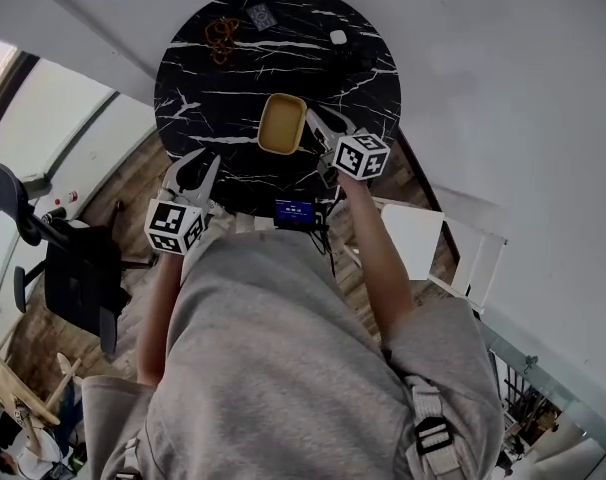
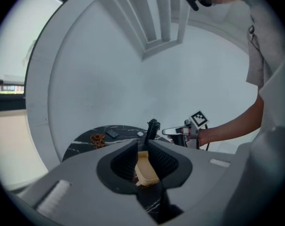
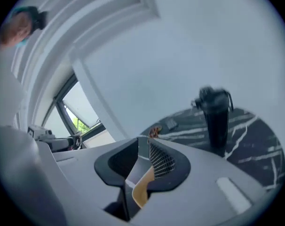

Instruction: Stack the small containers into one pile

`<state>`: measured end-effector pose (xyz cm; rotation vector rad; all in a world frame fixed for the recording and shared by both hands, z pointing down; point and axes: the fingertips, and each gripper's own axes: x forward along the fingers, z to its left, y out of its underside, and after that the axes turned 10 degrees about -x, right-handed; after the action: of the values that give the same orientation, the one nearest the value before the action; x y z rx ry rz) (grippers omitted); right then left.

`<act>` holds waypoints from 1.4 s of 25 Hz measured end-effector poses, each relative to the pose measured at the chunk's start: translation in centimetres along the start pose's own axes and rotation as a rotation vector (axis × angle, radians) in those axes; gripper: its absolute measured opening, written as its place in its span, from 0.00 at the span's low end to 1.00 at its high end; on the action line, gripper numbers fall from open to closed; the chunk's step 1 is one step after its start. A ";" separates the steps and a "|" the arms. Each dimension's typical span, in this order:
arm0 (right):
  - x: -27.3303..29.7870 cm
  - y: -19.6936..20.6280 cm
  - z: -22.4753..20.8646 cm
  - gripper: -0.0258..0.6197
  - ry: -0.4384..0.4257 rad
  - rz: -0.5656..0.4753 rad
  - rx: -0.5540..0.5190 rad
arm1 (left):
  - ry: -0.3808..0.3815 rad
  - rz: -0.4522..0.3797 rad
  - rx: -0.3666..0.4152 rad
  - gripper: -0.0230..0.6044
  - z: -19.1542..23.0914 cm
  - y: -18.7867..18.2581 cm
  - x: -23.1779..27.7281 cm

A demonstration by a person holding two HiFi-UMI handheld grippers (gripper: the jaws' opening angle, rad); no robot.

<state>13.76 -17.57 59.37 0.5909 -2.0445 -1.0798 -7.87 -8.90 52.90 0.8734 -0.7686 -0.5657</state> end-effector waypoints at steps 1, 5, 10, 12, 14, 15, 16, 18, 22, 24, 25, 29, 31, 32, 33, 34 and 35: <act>-1.4 -2.1 1.4 0.17 0.010 -0.064 -0.094 | 0.007 -0.030 0.042 0.13 -0.6 -1.2 0.3; -6.7 -7.7 6.1 0.16 0.078 -0.212 -0.381 | 0.005 -0.184 0.252 0.13 -3.5 -6.5 0.9; -12.0 -11.0 9.8 0.11 0.207 -0.311 -0.530 | 0.054 -0.212 0.419 0.12 -7.9 -9.0 1.2; -13.6 -11.9 11.0 0.10 0.260 -0.342 -0.552 | 0.078 -0.213 0.424 0.12 -8.8 -9.0 1.4; -14.6 -12.6 11.9 0.06 0.308 -0.358 -0.584 | 0.089 -0.217 0.425 0.11 -9.4 -9.1 1.6; -14.8 -12.6 12.1 0.06 0.331 -0.353 -0.604 | 0.091 -0.222 0.432 0.11 -9.6 -9.2 1.8; -15.0 -12.4 12.1 0.06 0.350 -0.340 -0.620 | 0.090 -0.228 0.440 0.11 -9.8 -9.2 1.8; -15.2 -11.5 11.6 0.06 0.376 -0.314 -0.611 | 0.077 -0.243 0.444 0.09 -10.1 -9.1 1.8; -15.6 -10.6 10.9 0.06 0.400 -0.314 -0.568 | 0.071 -0.242 0.438 0.08 -10.2 -8.8 1.7; -15.8 -10.3 10.7 0.06 0.412 -0.308 -0.566 | 0.082 -0.236 0.465 0.08 -10.4 -8.7 1.8; -15.8 -10.2 10.7 0.06 0.417 -0.306 -0.563 | 0.086 -0.236 0.465 0.08 -10.4 -8.6 1.8; -16.0 -10.1 10.7 0.06 0.413 -0.326 -0.499 | 0.086 -0.215 0.437 0.08 -10.2 -8.3 1.8; -16.0 -10.5 10.7 0.06 0.409 -0.349 -0.469 | 0.087 -0.205 0.433 0.07 -9.9 -8.1 1.8; -16.0 -10.6 10.8 0.06 0.410 -0.349 -0.477 | 0.087 -0.204 0.432 0.07 -9.8 -8.0 1.9; -16.0 -10.7 10.8 0.06 0.411 -0.345 -0.491 | 0.088 -0.208 0.429 0.06 -9.7 -8.0 1.9; -16.0 -10.8 10.9 0.06 0.411 -0.340 -0.504 | 0.090 -0.212 0.421 0.06 -9.8 -8.0 2.0; -16.0 -10.8 10.9 0.06 0.410 -0.338 -0.512 | 0.092 -0.213 0.409 0.06 -9.9 -7.9 2.1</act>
<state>15.83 -7.11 39.87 0.8211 -1.2762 -1.4714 0.10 -10.01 42.95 1.3620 -0.7234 -0.5591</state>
